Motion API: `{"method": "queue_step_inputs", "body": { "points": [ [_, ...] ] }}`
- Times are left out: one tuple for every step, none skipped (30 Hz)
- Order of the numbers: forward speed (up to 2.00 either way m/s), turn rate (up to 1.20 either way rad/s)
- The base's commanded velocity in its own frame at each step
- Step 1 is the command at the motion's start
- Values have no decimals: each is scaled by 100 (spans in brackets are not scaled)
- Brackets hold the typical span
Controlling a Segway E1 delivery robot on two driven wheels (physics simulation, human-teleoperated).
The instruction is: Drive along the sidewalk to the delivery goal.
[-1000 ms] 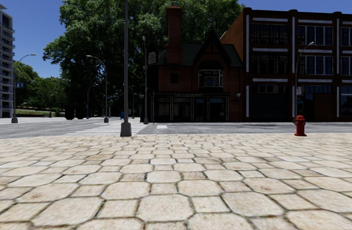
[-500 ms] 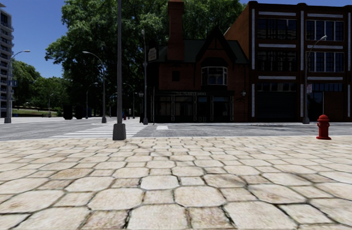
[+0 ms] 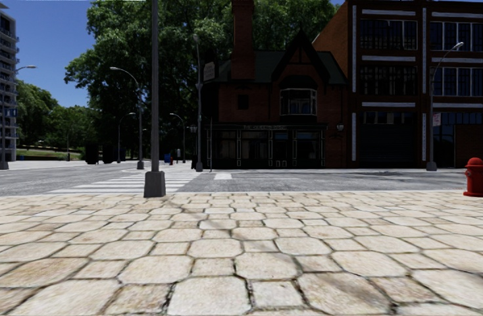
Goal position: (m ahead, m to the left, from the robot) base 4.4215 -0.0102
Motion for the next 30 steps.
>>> {"method": "queue_step_inputs", "body": {
  "points": [
    [132,25],
    [132,25],
    [132,19],
    [132,0],
    [132,0],
    [132,0],
    [132,0],
    [132,0],
    [132,0],
    [132,0],
    [132,0],
    [132,0],
    [132,0],
    [132,0],
    [132,0],
    [132,0],
    [132,0],
    [132,0],
    [132,6],
    [132,13],
    [132,13],
    [132,27],
    [132,32],
    [132,26],
    [131,5],
    [131,5],
    [131,0],
    [131,0],
    [131,0],
    [131,0]
  ]
}}
